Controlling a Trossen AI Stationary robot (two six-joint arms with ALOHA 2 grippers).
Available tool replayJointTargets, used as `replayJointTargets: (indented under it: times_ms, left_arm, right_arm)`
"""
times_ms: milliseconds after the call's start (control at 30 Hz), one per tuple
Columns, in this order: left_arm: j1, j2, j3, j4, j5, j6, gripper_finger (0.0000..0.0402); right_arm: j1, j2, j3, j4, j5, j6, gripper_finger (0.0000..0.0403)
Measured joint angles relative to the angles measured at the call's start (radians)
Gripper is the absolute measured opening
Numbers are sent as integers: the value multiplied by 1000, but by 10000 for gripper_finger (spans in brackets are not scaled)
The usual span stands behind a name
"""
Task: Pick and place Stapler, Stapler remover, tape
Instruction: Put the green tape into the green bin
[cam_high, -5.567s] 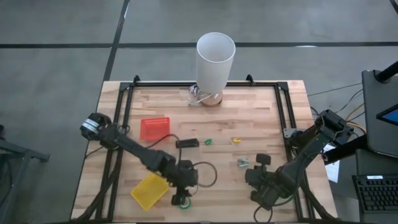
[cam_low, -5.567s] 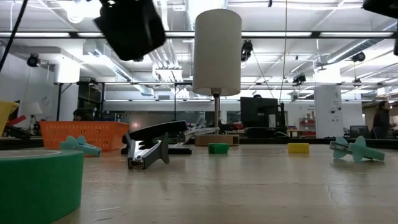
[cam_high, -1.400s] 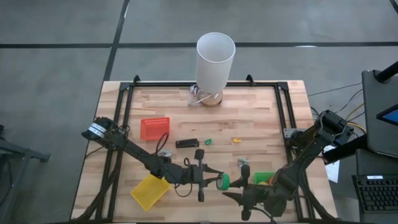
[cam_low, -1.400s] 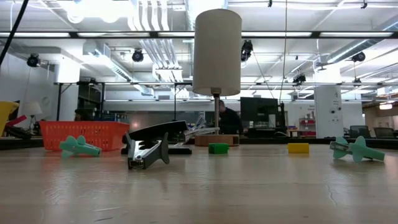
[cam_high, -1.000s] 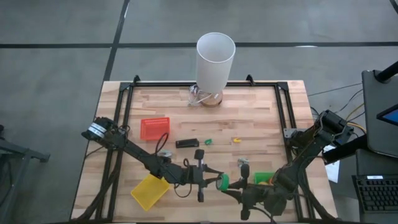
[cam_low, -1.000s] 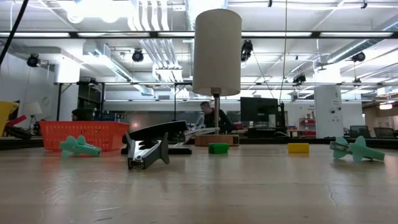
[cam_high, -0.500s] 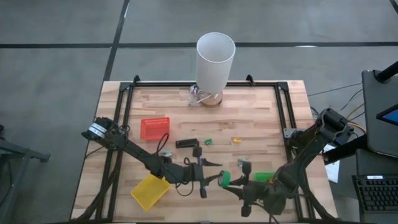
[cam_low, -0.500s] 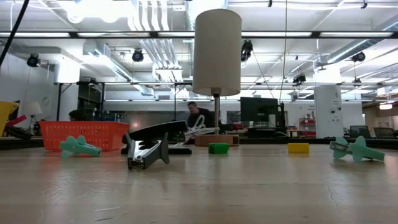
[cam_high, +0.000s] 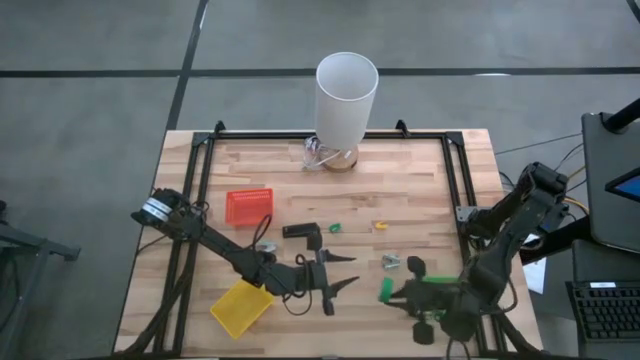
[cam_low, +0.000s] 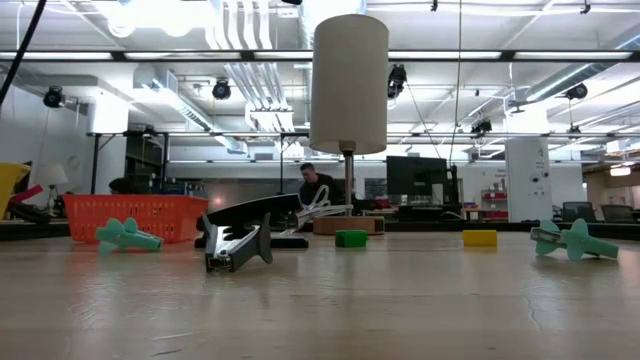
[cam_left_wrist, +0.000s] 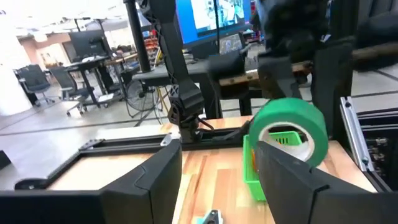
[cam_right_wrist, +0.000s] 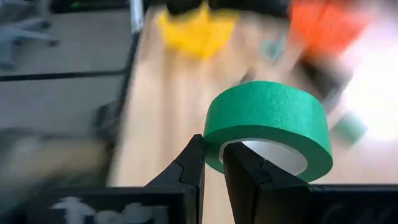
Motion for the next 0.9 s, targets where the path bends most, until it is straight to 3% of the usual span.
replayJointTargets:
  times_ms: [233,433,900]
  left_arm:
    - [0,0,-5,-19,4,-46,204]
    - [0,0,-5,-20,4,-56,204]
    - [-1,0,-7,-80,6,-106,204]
  right_arm:
    - [-7,-16,0,-289,-354,438,38]
    - [-7,-11,-3,-406,-565,612,38]
    - [-29,53,-45,-405,-678,681,38]
